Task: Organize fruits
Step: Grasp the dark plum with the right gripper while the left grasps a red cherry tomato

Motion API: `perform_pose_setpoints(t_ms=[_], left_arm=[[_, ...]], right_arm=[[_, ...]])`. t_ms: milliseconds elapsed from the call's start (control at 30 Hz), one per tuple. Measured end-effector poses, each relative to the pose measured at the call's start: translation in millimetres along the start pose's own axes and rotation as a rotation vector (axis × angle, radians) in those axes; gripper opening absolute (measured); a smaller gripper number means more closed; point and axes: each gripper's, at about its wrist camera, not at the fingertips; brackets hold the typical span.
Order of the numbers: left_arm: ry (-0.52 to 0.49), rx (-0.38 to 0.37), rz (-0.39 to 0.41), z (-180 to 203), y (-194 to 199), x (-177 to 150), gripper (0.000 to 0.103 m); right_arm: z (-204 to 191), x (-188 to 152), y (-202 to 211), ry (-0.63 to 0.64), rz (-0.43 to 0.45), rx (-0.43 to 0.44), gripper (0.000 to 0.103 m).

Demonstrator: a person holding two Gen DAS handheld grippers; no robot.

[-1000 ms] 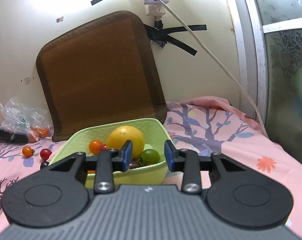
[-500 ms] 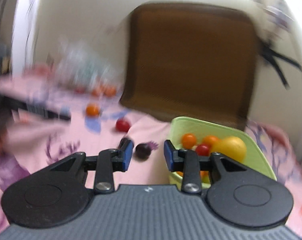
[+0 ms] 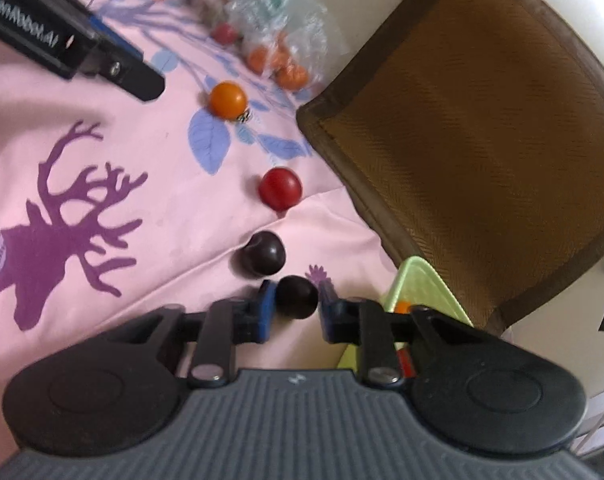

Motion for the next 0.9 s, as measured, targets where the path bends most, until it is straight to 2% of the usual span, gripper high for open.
perform_pose_setpoints(t_ms=[100,200,367,467,567,667,767,800,900], left_arm=[[-0.006,-0.004,0.001,0.5,0.2,-0.3,0.045],[-0.015,-0.009,0.004,1.5,0.8,-0.6,0.045],[-0.016,0.013,-0.013,5.1,-7.1,3.1,0.045],[-0.054,0.001,-0.042,22.6,-23.0,9.5,0.045],[-0.159,-0.010,-0.039,52.1,-42.5,15.1,0.045],[-0.209,-0.031,-0.049,69.4,-64.2,22.2,0.045],[-0.221,-0.060,-0.099,76.7,-82.7,22.8,0.045],[-0.228,-0.065,-0.116,79.6,-88.5,21.8,0.045],[-0.260,-0.043,-0.138,84.1,-99.0,15.3,0.040]], right_arm=[[0.2,-4.5,11.2,-0.074,0.036,-0.012,0.025],[-0.8,-11.1,35.6,-0.218,0.112,-0.004,0.025],[-8.1,-27.7,71.1,-0.505,0.241,0.087,0.025],[-19.5,-35.9,77.6,-0.619,0.280,0.155,0.025],[-33.1,-38.9,77.3,-0.648,0.297,0.176,0.025],[-39.8,-37.1,68.8,-0.659,0.277,0.197,0.026],[-46.1,-36.9,62.2,-0.634,0.287,0.213,0.027],[-47.4,-36.9,63.0,-0.629,0.281,0.218,0.031],[-43.9,-37.2,59.5,-0.651,0.288,0.238,0.031]])
Point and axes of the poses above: each gripper's, at about its wrist camera, not at the fingertips, and y roughly against the way its jaws point, z to its right, x to its top, and after that the axes turned 9 degrees about y, right-handed
